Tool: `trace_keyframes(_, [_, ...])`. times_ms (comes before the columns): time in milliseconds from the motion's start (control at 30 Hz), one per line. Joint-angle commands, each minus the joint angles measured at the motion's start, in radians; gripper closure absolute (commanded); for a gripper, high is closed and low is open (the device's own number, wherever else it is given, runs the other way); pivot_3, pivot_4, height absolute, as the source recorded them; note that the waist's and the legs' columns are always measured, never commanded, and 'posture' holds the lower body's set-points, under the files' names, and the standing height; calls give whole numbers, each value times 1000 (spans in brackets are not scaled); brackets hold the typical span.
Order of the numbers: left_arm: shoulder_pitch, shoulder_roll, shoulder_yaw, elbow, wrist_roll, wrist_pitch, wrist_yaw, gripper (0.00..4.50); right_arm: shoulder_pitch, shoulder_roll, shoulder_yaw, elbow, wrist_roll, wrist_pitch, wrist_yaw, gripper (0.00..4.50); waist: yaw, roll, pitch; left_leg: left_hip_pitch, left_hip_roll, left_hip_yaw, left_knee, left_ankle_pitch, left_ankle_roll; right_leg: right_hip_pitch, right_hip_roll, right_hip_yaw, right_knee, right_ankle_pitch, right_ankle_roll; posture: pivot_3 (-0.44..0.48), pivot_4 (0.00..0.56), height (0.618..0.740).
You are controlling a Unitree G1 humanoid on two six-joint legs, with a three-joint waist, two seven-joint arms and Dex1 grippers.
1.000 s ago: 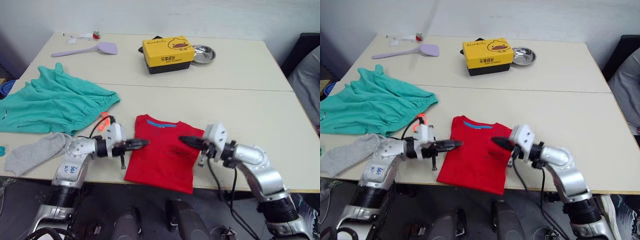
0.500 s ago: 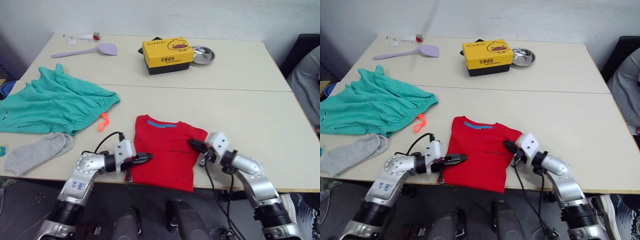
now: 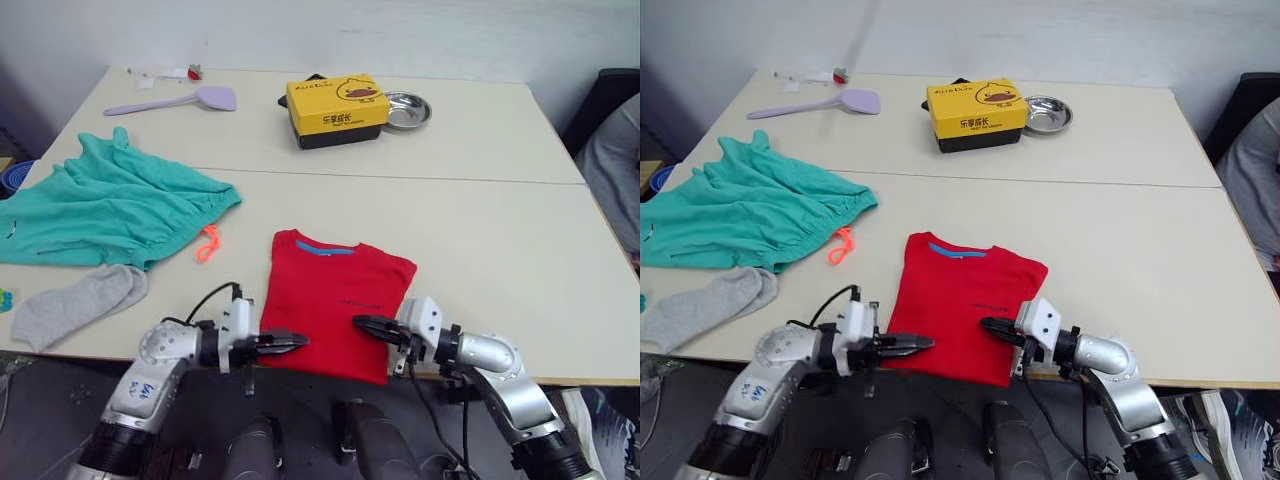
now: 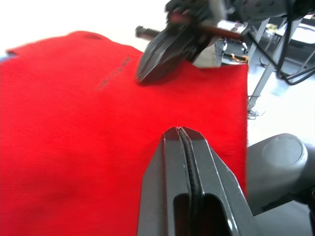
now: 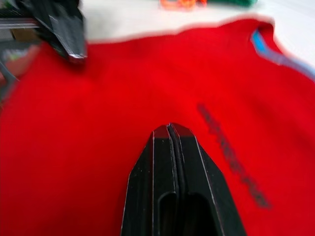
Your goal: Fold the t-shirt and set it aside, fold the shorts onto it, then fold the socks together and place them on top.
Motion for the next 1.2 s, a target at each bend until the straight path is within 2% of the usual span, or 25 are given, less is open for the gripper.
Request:
trace_keyframes(33, [-4, 15, -27, 13, 60, -40, 7, 4471, -11, -4, -16, 44, -43, -14, -40, 4500, 0, 0, -1, 0, 0, 0, 0, 0, 0, 0, 0, 0, 0, 0, 0, 0, 150, 740])
trace_keyframes(133, [13, 35, -5, 36, 52, -38, -6, 4471, -35, -29, -61, 106, -52, -34, -63, 4500, -1, 0, -1, 4, 0, 0, -1, 0, 0, 4, 0, 0, -1, 0, -1, 0, 150, 740])
trace_keyframes(200, [22, 56, 20, 50, 34, -39, -22, 4471, -56, -40, -93, 143, -39, -44, -70, 4500, -1, 0, -1, 12, 0, 0, -2, -2, 1, 12, 0, 0, -4, -1, -2, 0, 150, 740])
trace_keyframes(367, [57, 120, 87, -12, -95, 59, -82, 4471, -96, -66, -179, 177, 27, -24, -52, 4500, -3, 0, -1, 14, 2, 0, -4, -4, -1, 14, 0, -1, -5, -2, -3, 0, 150, 740])
trace_keyframes(433, [66, 145, 121, -81, -152, 132, -67, 4471, -85, -116, -219, 148, 70, -11, 5, 4500, -2, 2, 0, 13, 2, 0, -4, -4, -1, 13, 0, -1, -4, -2, -4, 0, 150, 740])
trace_keyframes(467, [65, 147, 147, -116, -186, 165, -48, 4301, -77, -144, -242, 123, 106, 20, 34, 4500, -1, 2, 0, 12, 2, 0, -4, -4, -1, 12, 0, -1, -4, -2, -4, 0, 150, 740])
trace_keyframes(533, [56, 158, 207, -171, -246, 206, -29, 3886, -47, -224, -305, 20, 266, 222, 97, 4500, 3, 3, 1, 10, 2, 0, -4, -4, 0, 11, 0, -1, -5, -2, -3, 0, 150, 740])
trace_keyframes(633, [45, 186, 274, -201, -284, 222, -33, 2916, 27, -422, -358, -121, 486, 652, 155, 3894, 5, 4, 1, 10, 2, 0, -3, -5, 0, 12, 0, -1, -5, -2, -2, 0, 150, 740])
trace_keyframes(733, [26, 229, 314, -187, -311, 235, -79, 1918, 77, -575, -380, -186, 597, 983, 111, 2837, 3, 2, 0, 11, 2, -2, -4, -5, 1, 12, 0, -1, -6, -3, -3, 0, 150, 740])
trace_keyframes(833, [15, 260, 313, -159, -292, 221, -122, 906, 50, -578, -390, -205, 671, 1163, 29, 1772, -5, 1, 0, 11, 3, -3, -4, -6, 0, 12, 2, -1, -8, -4, -5, 0, 150, 740])
trace_keyframes(933, [11, 265, 300, -145, -269, 195, -148, 0, -20, -493, -381, -209, 708, 1278, -89, 621, -9, 1, 0, 11, 2, -3, -4, -6, 0, 11, 3, 1, -8, -4, -5, 0, 150, 740])
trace_keyframes(1000, [2, 252, 298, -147, -268, 185, -142, 0, -72, -418, -375, -214, 741, 1353, -163, 36, -13, -2, -1, 11, 3, -4, -5, -7, -2, 12, 4, 1, -9, -4, -5, 0, 150, 740])
trace_keyframes(1200, [2, 244, 274, -152, -239, 144, -153, 0, -168, -215, -364, -241, 792, 1530, -336, 36, -30, -5, -3, 9, 3, -4, -7, -8, -5, 11, 5, 1, -11, -3, -4, 0, 150, 740])
